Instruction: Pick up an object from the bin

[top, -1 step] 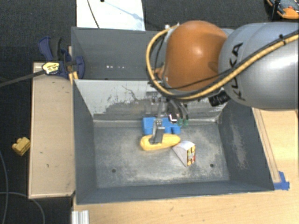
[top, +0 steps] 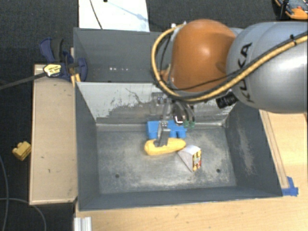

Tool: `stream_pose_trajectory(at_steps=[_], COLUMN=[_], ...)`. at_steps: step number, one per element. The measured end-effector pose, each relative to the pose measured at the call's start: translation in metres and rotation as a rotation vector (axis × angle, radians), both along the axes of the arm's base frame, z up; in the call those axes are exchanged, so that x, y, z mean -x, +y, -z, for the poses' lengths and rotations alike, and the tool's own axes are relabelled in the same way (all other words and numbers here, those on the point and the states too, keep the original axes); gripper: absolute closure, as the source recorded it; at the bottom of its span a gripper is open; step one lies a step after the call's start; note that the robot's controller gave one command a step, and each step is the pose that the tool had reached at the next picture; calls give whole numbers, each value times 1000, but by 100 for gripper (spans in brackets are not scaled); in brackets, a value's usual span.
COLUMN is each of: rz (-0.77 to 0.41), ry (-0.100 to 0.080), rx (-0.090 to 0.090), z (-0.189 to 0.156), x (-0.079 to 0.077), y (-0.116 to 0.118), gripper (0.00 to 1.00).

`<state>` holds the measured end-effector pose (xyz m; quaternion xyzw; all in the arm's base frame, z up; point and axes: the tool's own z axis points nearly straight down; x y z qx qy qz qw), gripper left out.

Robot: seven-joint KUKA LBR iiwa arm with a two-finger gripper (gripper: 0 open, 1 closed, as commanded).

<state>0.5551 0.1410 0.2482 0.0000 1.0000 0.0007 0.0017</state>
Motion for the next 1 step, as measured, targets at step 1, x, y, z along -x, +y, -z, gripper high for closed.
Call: stream_pose_trajectory(at_steps=[1], rz=[-98], ry=[-3], rx=[0], z=[64], x=[-3], y=[-29], gripper=[0])
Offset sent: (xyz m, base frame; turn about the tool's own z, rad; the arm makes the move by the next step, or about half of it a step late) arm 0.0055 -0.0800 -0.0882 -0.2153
